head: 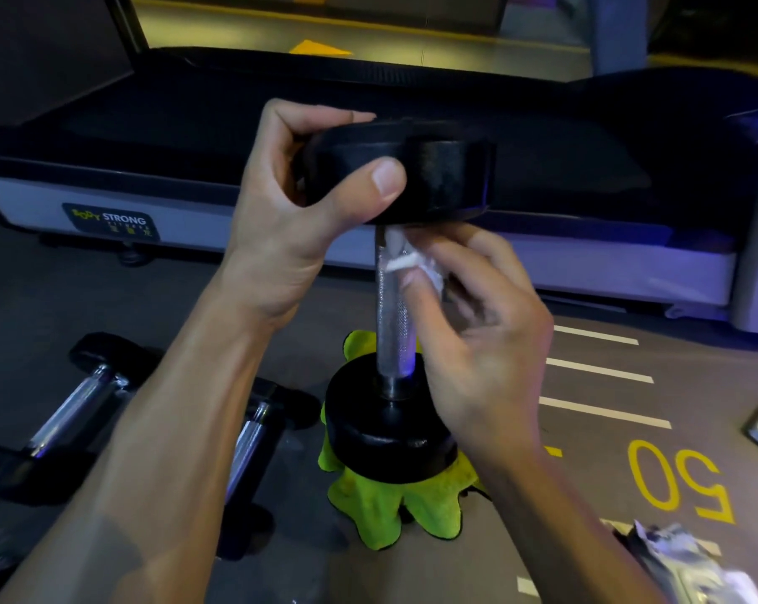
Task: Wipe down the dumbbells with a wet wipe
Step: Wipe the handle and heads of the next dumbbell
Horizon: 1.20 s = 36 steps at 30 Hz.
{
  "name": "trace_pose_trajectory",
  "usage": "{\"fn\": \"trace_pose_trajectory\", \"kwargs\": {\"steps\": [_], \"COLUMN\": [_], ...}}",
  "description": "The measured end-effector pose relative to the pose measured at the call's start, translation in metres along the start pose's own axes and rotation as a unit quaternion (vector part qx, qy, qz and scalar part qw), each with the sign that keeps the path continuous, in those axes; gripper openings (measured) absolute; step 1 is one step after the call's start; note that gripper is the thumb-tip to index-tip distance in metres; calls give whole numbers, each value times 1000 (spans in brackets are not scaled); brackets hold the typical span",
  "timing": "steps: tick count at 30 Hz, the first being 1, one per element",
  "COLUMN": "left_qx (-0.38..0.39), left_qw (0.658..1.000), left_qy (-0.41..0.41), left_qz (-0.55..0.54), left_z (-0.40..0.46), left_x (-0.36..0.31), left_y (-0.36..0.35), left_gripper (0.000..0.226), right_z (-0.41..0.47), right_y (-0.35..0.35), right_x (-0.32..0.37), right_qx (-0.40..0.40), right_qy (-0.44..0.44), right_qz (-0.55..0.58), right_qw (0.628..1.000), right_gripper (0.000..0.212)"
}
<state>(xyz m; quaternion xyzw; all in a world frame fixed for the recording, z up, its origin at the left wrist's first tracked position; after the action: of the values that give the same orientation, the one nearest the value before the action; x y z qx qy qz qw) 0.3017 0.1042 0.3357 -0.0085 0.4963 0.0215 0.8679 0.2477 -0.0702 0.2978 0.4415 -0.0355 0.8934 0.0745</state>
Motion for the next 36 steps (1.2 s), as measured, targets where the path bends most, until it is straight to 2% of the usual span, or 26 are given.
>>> {"fn": "trace_pose_trajectory", "kwargs": {"steps": [3, 5, 7, 10, 13, 17, 21, 23, 25, 27, 28, 32, 33, 34, 36], "left_qx": [2, 1, 10, 47, 68, 47, 14, 12, 15, 18, 20, 41, 45, 45, 37], "left_qw": [1000, 999, 999, 998, 997, 992, 991, 991, 990, 989, 989, 989, 990, 992, 994], "left_qy": [26, 31, 24, 6, -18, -74, -67, -66, -70, -75, -76, -80, -76, -71, -61], "left_qz": [-16, -31, -39, -33, 6, 96, 114, 117, 124, 125, 123, 118, 108, 95, 82], "left_z": [2, 1, -2, -8, -12, -14, -12, -11, -10, -10, -10, -9, -8, -7, -6], "left_x": [7, 8, 7, 3, -6, -24, -22, -22, -22, -23, -23, -24, -23, -22, -20], "left_y": [3, 6, 7, 3, -1, -4, -1, -2, -2, -4, -5, -13, -13, -11, -6], "left_gripper": [47, 51, 65, 68, 45, 36, 35, 35, 36, 37, 37, 35, 33, 32, 30], "right_z": [7, 3, -7, -29, -55, -74, -68, -58, -50, -47, -49, -51, -53, -56, -57], "right_y": [-7, -15, -23, -14, 8, 19, 12, -3, -20, -37, -46, -67, -69, -68, -55], "right_x": [-21, -35, -42, -39, -30, -14, -3, 1, 7, 17, 18, 24, 26, 26, 20], "right_qx": [-2, 25, 72, 141, 180, 220, 240, 267, 270, 273, 288, 320, 321, 312, 266], "right_qy": [-116, -178, -198, -185, -183, -90, -52, -46, -4, 39, 27, -24, -16, 8, 54], "right_qz": [128, 141, 114, 6, -58, -139, -198, -220, -280, -379, -413, -467, -470, -461, -392], "right_qw": [985, 974, 971, 973, 965, 961, 949, 937, 921, 883, 864, 824, 822, 831, 879], "right_gripper": [15, 15, 26, 42, 30, 35, 32, 31, 29, 17, 17, 78, 77, 66, 33]}}
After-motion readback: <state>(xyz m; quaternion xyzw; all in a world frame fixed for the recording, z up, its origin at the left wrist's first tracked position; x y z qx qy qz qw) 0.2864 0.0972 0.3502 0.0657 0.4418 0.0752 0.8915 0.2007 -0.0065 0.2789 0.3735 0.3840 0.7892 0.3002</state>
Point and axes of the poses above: each hand's wrist, its own z-axis towards the middle knuckle, its own y-axis out of the back of the hand, x = y × z, the point moved 9 cm from there along z, towards the middle knuckle, and after that the axes turned 7 degrees about z, right-handed, at the moved point
